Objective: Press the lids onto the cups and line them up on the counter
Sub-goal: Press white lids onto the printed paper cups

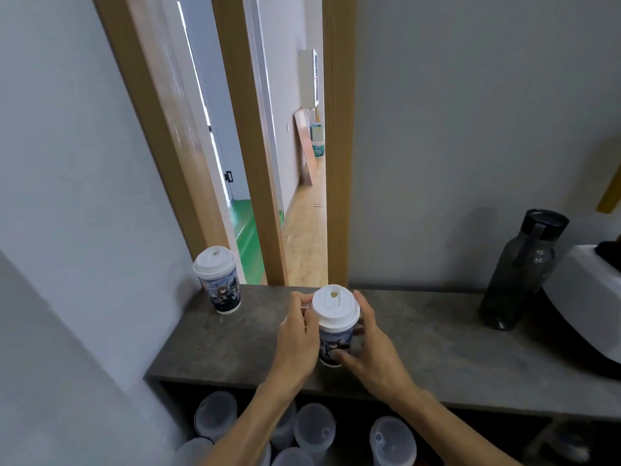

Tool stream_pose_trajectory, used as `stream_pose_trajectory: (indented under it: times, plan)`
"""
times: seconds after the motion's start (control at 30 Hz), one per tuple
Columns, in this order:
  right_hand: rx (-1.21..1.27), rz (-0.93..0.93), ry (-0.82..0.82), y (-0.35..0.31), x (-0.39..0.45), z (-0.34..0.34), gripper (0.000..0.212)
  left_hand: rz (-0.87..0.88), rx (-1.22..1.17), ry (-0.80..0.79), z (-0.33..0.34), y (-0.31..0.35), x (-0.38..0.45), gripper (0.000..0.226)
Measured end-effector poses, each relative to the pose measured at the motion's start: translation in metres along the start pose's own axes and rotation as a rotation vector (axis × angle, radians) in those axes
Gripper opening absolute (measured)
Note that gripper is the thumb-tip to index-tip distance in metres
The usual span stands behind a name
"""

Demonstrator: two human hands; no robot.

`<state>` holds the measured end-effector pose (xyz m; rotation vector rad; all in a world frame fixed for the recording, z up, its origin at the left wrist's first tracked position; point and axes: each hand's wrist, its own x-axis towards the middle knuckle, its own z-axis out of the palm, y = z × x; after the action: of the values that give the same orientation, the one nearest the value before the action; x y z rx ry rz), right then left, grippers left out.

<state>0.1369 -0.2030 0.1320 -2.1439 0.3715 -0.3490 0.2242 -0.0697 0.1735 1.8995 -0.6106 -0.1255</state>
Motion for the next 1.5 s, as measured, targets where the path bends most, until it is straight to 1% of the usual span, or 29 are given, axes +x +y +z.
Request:
stream_pose_trajectory:
  times: [0.07, 0.1, 0.13, 0.2, 0.27, 0.37, 0.47, 0.53, 0.63, 0.7, 0.77, 0.83, 0.87, 0.93, 0.97, 1.0, 1.07, 1.1, 1.13, 1.2, 1.23, 1.27, 1.37, 1.4, 1.5]
  plan:
    - [-0.008, 0.039, -0.055, 0.010, -0.003, 0.002, 0.103, -0.018, 0.024, -0.043, -0.005, 0.003, 0.004, 0.010]
    - [-0.044, 0.049, -0.067, 0.015, -0.005, 0.004, 0.090, -0.022, 0.050, -0.065, -0.008, 0.005, 0.007, 0.011]
    - [-0.082, 0.056, -0.057, 0.018, -0.007, 0.006, 0.077, -0.029, 0.085, -0.081, -0.010, 0.006, 0.010, 0.013]
    - [-0.139, 0.069, -0.023, 0.023, -0.008, 0.010, 0.064, -0.050, 0.131, -0.107, -0.014, 0.007, 0.018, 0.017]
    - [-0.181, 0.062, -0.015, 0.025, -0.006, 0.011, 0.060, -0.086, 0.115, -0.113, -0.016, 0.004, 0.026, 0.022]
    - [-0.205, 0.049, -0.032, 0.025, -0.004, 0.010, 0.056, -0.167, 0.007, -0.130, -0.016, -0.001, 0.030, 0.031]
    - [-0.221, 0.048, -0.042, 0.025, -0.003, 0.010, 0.056, -0.256, -0.024, -0.166, -0.019, 0.002, 0.034, 0.031]
    - [-0.224, 0.055, -0.064, 0.023, -0.003, 0.007, 0.058, -0.331, -0.030, -0.229, -0.024, 0.009, 0.041, 0.032]
    - [-0.236, 0.075, -0.101, 0.020, -0.002, 0.004, 0.059, -0.413, -0.039, -0.309, -0.031, 0.016, 0.052, 0.052]
    - [-0.252, 0.080, -0.102, 0.020, -0.002, 0.004, 0.059, -0.444, -0.025, -0.320, -0.032, 0.014, 0.052, 0.055]
    - [-0.263, 0.084, -0.111, 0.022, -0.002, 0.004, 0.059, -0.470, -0.044, -0.294, -0.031, 0.013, 0.051, 0.055]
    - [-0.263, 0.095, -0.108, 0.020, -0.003, 0.003, 0.058, -0.426, -0.042, -0.219, -0.027, 0.013, 0.049, 0.050]
    - [-0.263, 0.097, -0.105, 0.019, -0.004, 0.003, 0.057, -0.383, -0.016, -0.140, -0.024, 0.014, 0.046, 0.045]
    - [-0.261, 0.088, -0.088, 0.016, -0.005, 0.004, 0.052, -0.252, 0.042, 0.078, -0.020, 0.019, 0.032, 0.033]
    - [-0.261, 0.086, -0.079, 0.015, -0.006, 0.005, 0.049, -0.168, 0.067, 0.140, -0.018, 0.024, 0.021, 0.032]
    - [-0.267, 0.084, -0.070, 0.015, -0.006, 0.007, 0.047, -0.079, 0.111, 0.145, -0.015, 0.028, 0.009, 0.039]
    - [-0.289, 0.086, -0.059, 0.016, -0.006, 0.011, 0.044, 0.056, 0.266, 0.052, -0.007, 0.030, -0.008, 0.066]
    - [-0.293, 0.089, -0.057, 0.016, -0.006, 0.013, 0.045, 0.092, 0.356, 0.026, -0.004, 0.030, -0.011, 0.073]
    - [-0.296, 0.087, -0.055, 0.016, -0.005, 0.014, 0.049, 0.115, 0.429, 0.022, -0.004, 0.028, -0.008, 0.075]
    - [-0.325, 0.081, -0.064, 0.019, -0.004, 0.016, 0.067, 0.116, 0.498, 0.074, -0.013, 0.029, 0.007, 0.075]
    - [-0.344, 0.083, -0.068, 0.020, -0.005, 0.017, 0.077, 0.104, 0.510, 0.125, -0.021, 0.029, 0.019, 0.075]
    - [-0.355, 0.088, -0.071, 0.023, -0.007, 0.017, 0.082, 0.089, 0.544, 0.184, -0.031, 0.027, 0.033, 0.077]
    - [-0.395, 0.044, -0.080, 0.032, -0.016, 0.017, 0.079, 0.058, 0.780, 0.320, -0.059, 0.018, 0.081, 0.079]
    - [-0.407, 0.027, -0.087, 0.035, -0.018, 0.017, 0.076, 0.048, 0.840, 0.335, -0.066, 0.013, 0.093, 0.079]
    - [-0.418, 0.010, -0.096, 0.035, -0.021, 0.016, 0.072, 0.029, 0.923, 0.310, -0.075, -0.001, 0.115, 0.078]
